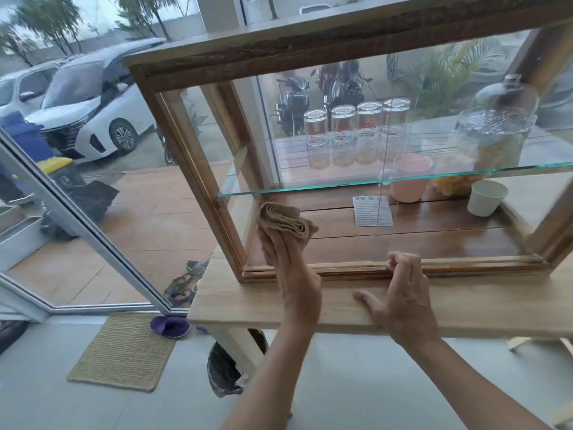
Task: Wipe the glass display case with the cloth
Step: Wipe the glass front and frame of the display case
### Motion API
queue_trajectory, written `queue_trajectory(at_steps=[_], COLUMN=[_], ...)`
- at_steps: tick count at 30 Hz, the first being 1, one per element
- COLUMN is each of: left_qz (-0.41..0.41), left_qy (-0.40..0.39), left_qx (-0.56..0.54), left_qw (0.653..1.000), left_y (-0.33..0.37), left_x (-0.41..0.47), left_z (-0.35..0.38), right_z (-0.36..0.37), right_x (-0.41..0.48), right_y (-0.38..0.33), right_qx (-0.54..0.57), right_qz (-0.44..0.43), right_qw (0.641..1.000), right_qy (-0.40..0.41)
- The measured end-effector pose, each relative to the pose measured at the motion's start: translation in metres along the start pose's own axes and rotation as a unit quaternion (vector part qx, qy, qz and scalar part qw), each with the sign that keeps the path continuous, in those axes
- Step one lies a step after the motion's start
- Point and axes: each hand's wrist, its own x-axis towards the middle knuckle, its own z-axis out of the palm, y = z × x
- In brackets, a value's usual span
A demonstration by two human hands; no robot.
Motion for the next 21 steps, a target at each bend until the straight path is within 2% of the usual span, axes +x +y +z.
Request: queue_trajectory(at_steps=[2, 4, 8, 10, 14, 19, 21], left_qz=[0.003, 0.022, -0.099, -0.167, -0.248, -0.276, -0.311], left_qy=[0.003, 0.034, 0.088, 0.057, 0.016, -0.016, -0.030], left_qx=[-0.007, 0.032, 0.027, -0.012, -0.128, -0.211, -0.277], left_qw=[1.000, 0.999, 0.991, 0.984, 0.960, 0.938, 0.908], left_y=[0.009, -0.012, -0.023, 0.003, 0.065, 0.085, 0.088], left_x=[0.009, 0.018, 0.008, -0.011, -0.019, -0.014, -0.015], left_z=[-0.003, -0.010, -0.015, -0.001, 0.012, -0.005, -0.020], right_z=[0.000, 0.000, 0.000, 0.000, 0.000, -0.004, -0.007], right_x=[0.000, -0.001, -0.001, -0.001, -0.001, -0.002, -0.002], right_y=[0.000, 0.000, 0.000, 0.000, 0.000, -0.001, -0.001], right_qx=[0.002, 0.004, 0.009, 0.006, 0.004, 0.006, 0.020], right_qz=[0.000, -0.001, 0.002, 0.003, 0.001, 0.001, 0.009], right_qw=[1.000, 1.000, 1.000, 1.000, 1.000, 1.000, 1.000], right_qy=[-0.004, -0.007, -0.005, -0.002, -0.001, -0.006, -0.017])
